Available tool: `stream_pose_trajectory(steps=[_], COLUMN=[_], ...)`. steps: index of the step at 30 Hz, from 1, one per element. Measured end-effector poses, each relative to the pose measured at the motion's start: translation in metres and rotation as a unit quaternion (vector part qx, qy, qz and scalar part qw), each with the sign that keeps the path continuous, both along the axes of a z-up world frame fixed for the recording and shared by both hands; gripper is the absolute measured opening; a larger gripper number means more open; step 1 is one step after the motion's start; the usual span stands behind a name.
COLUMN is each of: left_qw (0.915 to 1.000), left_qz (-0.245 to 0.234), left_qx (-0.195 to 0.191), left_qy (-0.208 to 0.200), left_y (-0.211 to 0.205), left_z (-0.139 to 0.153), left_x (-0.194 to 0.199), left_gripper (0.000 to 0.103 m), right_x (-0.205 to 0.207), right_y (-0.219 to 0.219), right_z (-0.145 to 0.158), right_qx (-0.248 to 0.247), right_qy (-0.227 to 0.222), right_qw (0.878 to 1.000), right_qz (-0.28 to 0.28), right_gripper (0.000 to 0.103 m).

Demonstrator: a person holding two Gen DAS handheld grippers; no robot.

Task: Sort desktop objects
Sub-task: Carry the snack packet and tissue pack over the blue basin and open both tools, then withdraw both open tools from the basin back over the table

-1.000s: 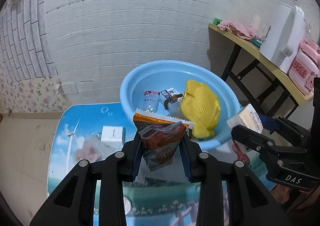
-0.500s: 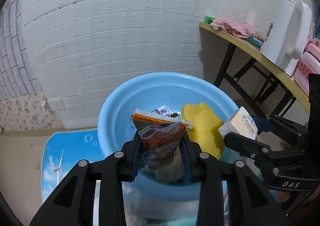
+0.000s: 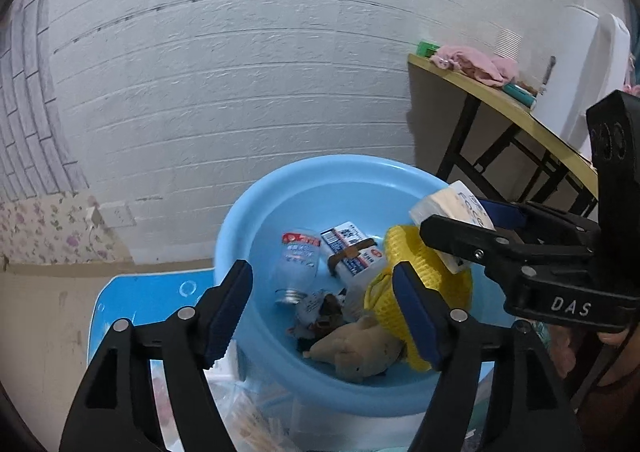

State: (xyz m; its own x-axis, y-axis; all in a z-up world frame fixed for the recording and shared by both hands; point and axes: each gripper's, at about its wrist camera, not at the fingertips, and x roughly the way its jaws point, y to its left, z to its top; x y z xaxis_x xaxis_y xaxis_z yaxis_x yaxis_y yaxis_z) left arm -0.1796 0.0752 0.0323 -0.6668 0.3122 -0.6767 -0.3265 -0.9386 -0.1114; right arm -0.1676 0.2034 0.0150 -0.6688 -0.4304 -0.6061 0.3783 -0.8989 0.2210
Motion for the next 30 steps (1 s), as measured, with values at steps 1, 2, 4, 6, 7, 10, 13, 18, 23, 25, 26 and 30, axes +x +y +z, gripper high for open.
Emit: stream_pose_trajectory(steps=[1, 2, 4, 6, 7, 10, 13, 18, 23, 25, 26, 30], left_qw=[1.0, 0.9999, 0.9999, 0.9998, 0.9997, 0.9992, 0.9987, 0.9972, 0.9957, 0.995, 0.9945, 0.9922], left_qz=[0.005, 0.009, 0.015, 0.019, 0.022, 0.028, 0.034, 0.054, 0.067, 0.072, 0.073, 0.066], left_qx=[0.002, 0.002, 0.0, 0.002, 0.006, 0.015, 0.014, 0.006, 0.001, 0.005, 0.006, -0.031], left_qy=[-0.003, -0.005, -0.007, -0.009, -0.012, -0.026, -0.034, -0.052, -0.064, -0.069, -0.074, -0.101], left_y=[-0.003, -0.005, -0.008, -0.011, -0.012, -0.017, -0.02, -0.029, -0.038, -0.043, -0.044, -0.041], left_z=[0.0, -0.001, -0.001, 0.0, 0.0, -0.002, -0.004, -0.011, -0.016, -0.021, -0.024, -0.037], left_x=[0.001, 0.002, 0.007, 0.01, 0.012, 0.019, 0.029, 0.047, 0.065, 0.073, 0.076, 0.086], left_gripper=[0.077, 0.079, 0.081, 0.082, 0.085, 0.089, 0.09, 0.094, 0.094, 0.095, 0.095, 0.095], right_x=[0.002, 0.005, 0.01, 0.015, 0.018, 0.029, 0.04, 0.059, 0.081, 0.087, 0.089, 0.104], right_y=[-0.003, -0.004, -0.003, 0.001, 0.004, 0.008, 0.013, 0.018, 0.024, 0.028, 0.029, 0.028], right_z=[0.0, 0.0, 0.001, 0.002, 0.002, 0.002, -0.001, -0.009, -0.023, -0.026, -0.027, -0.027], right_qx=[0.005, 0.01, 0.025, 0.027, 0.029, 0.044, 0.044, 0.04, 0.049, 0.05, 0.049, 0.047], right_qy=[-0.001, 0.001, 0.008, 0.007, 0.006, 0.009, -0.002, -0.025, -0.05, -0.057, -0.061, -0.063], right_qw=[1.0, 1.0, 1.0, 0.999, 0.999, 0.998, 0.998, 0.998, 0.996, 0.995, 0.995, 0.995], right_qz=[0.001, -0.003, -0.015, -0.02, -0.024, -0.038, -0.047, -0.05, -0.055, -0.062, -0.063, -0.062], right_gripper=[0.068, 0.07, 0.081, 0.082, 0.083, 0.083, 0.083, 0.083, 0.083, 0.083, 0.083, 0.083])
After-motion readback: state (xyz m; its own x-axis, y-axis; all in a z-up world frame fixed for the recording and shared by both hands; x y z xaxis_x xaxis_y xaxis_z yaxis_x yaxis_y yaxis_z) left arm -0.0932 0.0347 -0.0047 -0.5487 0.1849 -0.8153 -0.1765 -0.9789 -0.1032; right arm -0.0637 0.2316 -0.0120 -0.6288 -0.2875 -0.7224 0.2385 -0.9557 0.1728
